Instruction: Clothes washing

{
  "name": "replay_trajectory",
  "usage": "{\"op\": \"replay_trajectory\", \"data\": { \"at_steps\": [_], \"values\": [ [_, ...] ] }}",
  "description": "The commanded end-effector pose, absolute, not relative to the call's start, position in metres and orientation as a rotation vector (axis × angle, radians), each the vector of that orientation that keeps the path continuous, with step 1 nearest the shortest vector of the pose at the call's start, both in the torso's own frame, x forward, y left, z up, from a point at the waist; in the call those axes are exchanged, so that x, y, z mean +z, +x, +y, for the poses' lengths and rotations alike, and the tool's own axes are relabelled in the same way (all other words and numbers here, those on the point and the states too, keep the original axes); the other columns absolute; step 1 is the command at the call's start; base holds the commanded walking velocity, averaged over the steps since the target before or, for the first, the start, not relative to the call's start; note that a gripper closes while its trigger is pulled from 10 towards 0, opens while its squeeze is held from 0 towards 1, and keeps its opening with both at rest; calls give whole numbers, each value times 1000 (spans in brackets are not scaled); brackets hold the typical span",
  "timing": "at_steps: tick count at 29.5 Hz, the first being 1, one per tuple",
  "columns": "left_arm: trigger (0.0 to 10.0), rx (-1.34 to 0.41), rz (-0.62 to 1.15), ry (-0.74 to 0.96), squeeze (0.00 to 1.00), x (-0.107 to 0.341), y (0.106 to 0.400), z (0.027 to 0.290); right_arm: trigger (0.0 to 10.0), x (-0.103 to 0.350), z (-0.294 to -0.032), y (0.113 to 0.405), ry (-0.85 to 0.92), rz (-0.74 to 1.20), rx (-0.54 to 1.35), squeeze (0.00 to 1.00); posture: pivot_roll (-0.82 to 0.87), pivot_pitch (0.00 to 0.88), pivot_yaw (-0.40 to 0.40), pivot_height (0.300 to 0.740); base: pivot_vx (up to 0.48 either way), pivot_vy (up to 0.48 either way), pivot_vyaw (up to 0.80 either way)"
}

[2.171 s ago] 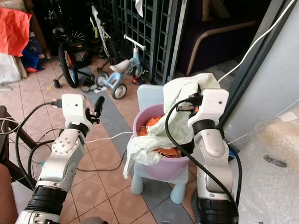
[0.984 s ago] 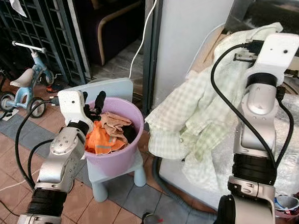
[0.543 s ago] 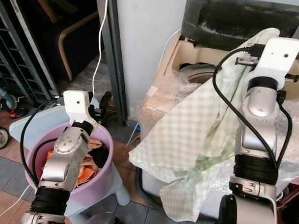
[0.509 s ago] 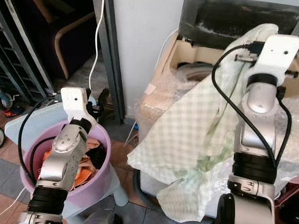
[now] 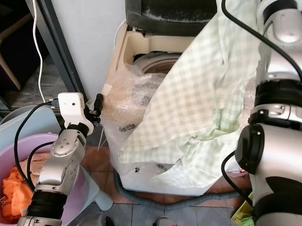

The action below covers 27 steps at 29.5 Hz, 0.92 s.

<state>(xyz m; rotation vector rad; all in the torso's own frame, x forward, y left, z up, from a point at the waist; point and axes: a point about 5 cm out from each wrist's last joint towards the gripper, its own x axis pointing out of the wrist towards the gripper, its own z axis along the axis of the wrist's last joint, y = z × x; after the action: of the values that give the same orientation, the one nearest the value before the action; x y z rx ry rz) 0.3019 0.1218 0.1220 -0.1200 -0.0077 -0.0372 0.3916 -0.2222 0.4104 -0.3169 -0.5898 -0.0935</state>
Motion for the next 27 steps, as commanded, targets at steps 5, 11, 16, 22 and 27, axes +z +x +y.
{"op": "replay_trajectory", "data": {
  "at_steps": [5,11,16,22,27],
  "values": [
    [10000,-59,10,-121,0,119,295,107,10000,407,-218,400,-317,-548,-61,0,-24,20,-35,740,0,0,-756],
    [10000,-69,27,-109,0,115,288,107,10000,358,-200,415,-317,-409,41,0,-13,34,-37,740,0,0,-276],
    [10000,-39,-19,-15,0,118,281,118,10000,347,-192,415,-360,-433,88,0,-15,36,-29,740,0,0,0],
    [10000,30,-77,68,0,124,279,134,10000,330,-193,413,-353,-458,137,0,-15,37,-29,740,0,53,635],
    [10000,27,-84,86,0,125,280,135,10000,309,-197,411,-322,-435,134,0,-21,33,-24,740,0,129,245]
  ]
}}
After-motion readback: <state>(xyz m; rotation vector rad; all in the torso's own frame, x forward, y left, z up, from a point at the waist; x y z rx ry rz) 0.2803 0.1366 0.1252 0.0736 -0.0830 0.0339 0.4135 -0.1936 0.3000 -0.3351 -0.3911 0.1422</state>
